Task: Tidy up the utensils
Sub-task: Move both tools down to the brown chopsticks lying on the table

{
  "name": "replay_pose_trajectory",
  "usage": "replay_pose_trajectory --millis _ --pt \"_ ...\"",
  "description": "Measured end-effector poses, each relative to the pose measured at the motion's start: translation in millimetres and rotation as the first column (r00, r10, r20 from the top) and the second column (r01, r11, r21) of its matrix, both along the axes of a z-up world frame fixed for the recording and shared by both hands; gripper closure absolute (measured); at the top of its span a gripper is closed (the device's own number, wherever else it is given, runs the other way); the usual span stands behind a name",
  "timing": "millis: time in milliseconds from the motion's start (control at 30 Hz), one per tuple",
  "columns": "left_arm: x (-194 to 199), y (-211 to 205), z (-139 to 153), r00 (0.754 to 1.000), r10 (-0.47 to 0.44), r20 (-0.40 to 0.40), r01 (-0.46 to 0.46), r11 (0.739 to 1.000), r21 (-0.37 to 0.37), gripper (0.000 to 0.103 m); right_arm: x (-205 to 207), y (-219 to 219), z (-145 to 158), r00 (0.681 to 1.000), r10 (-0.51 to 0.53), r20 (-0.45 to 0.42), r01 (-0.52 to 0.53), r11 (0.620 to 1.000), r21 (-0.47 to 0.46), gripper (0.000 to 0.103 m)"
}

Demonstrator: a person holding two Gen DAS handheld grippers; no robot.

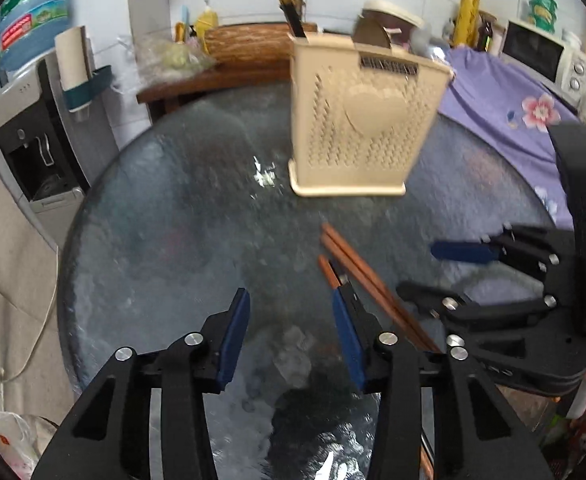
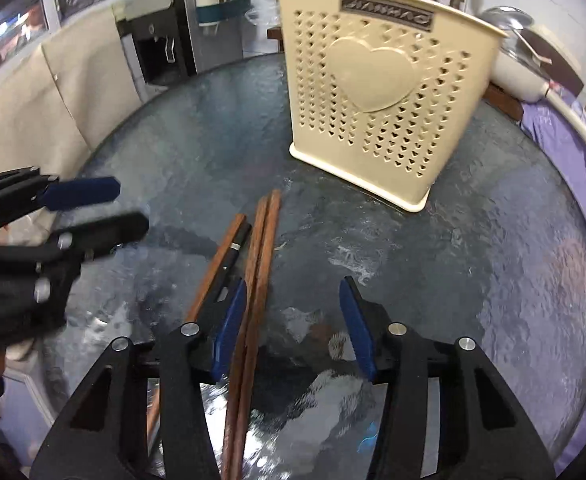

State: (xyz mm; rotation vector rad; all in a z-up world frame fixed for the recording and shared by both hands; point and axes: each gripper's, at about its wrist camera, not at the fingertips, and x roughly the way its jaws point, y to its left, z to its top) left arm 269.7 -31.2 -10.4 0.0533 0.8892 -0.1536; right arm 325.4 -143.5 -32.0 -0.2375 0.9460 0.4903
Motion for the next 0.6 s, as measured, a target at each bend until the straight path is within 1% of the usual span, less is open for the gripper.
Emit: replay_pose_trajectory --millis 133,200,300,400,433,500,600 --pt "-2.6 -6.0 -14.6 0.999 -0.022 -0.036 0.023 1.000 0.006 0.065 2.6 2.6 -11.0 1.000 0.000 -0.030 0.000 1.000 -0.016 0.057" --pt "-3.8 -7.2 -19.7 0.998 -0.030 -0.047 0.031 0.999 0.011 0.065 3.9 1.4 -13.9 0.999 0.006 -0.040 -0.007 1.000 -0.006 0.057" --pt "-1.9 -8.2 -27.4 0.996 -0.043 -0.072 0.043 0.999 -0.004 0.065 2.2 0.0 -16.3 0.998 0.017 -0.055 -0.017 1.000 0.009 0.057" --pt "0.6 -5.3 -33.5 0.996 -0.035 -0.087 0.034 0.999 -0.014 0.065 1.1 1.4 -19.3 0.997 0.038 -0.065 -0.037 0.999 0.012 0.057" --pt "1.6 -5.2 -35.1 0.995 -0.041 -0.094 0.039 0.999 -0.025 0.065 0.3 2.4 -20.4 0.998 0.040 -0.056 -0.040 0.999 -0.008 0.058" --pt "3.4 -6.4 -36.0 0.995 -0.040 -0.096 0.038 0.999 -0.022 0.065 3.6 5.4 -21.5 0.999 0.030 -0.046 -0.031 0.999 -0.036 0.058" --pt "3.6 -9.0 -36.5 0.994 -0.045 -0.100 0.043 0.999 -0.027 0.065 7.0 1.6 -22.1 0.998 0.012 -0.067 -0.014 0.999 -0.034 0.058"
